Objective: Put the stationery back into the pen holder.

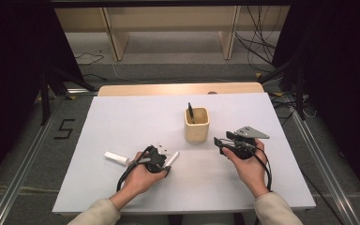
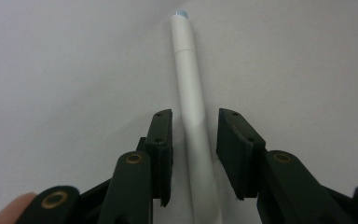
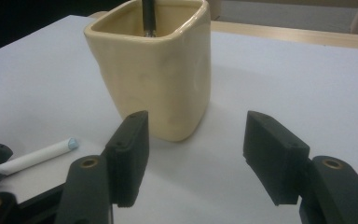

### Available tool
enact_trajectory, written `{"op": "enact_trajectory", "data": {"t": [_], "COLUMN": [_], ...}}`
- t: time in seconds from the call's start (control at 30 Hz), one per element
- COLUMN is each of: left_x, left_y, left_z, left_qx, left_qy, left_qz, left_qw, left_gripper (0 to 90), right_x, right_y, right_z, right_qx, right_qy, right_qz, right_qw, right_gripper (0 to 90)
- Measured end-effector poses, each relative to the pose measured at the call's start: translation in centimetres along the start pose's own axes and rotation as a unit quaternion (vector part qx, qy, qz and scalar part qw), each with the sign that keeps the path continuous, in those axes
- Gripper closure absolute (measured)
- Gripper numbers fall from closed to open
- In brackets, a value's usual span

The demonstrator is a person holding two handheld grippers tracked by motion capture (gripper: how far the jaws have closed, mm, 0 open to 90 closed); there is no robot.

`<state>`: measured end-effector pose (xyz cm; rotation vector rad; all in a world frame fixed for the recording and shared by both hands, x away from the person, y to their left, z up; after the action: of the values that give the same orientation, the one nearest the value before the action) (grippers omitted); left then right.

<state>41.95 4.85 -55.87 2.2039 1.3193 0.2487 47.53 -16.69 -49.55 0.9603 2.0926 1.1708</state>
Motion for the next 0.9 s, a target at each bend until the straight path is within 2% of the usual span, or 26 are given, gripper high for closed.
{"op": "enact_trajectory", "data": {"t": [0.1, 0.6, 0.9], "left_x": [-0.05, -0.37, -0.58], "left_y": [-0.01, -0.06, -0.08], "left_z": [0.05, 0.05, 0.09], "left_qx": [0.003, 0.015, 0.012], "left_qy": [-0.001, 0.008, 0.014], "left_qz": [-0.007, -0.004, -0.011], "left_qw": [1.0, 0.9999, 0.9998], "left_gripper": [66.8, 75.0, 78.2], "right_x": [0.03, 0.09, 0.2], "right_y": [-0.01, 0.1, 0.22], "right_z": [0.02, -0.02, -0.05], "right_qx": [0.001, -0.004, -0.008], "right_qy": [0.001, 0.005, 0.006], "right_qz": [0.0, 0.001, -0.001], "right_qw": [1.0, 1.0, 0.9999], "right_gripper": [41.5, 41.7, 42.0]}}
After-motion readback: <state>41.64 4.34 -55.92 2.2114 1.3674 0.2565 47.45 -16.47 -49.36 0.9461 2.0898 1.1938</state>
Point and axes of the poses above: each handheld gripper's, and its own axes: z roughly forward along the jaws, y roughly out of its top, x roughly to its left, the point moved 10 cm from there along z, roughly forward along the jaws, and after that the axes turned 14 degrees about -z, right-handed, at the moved point
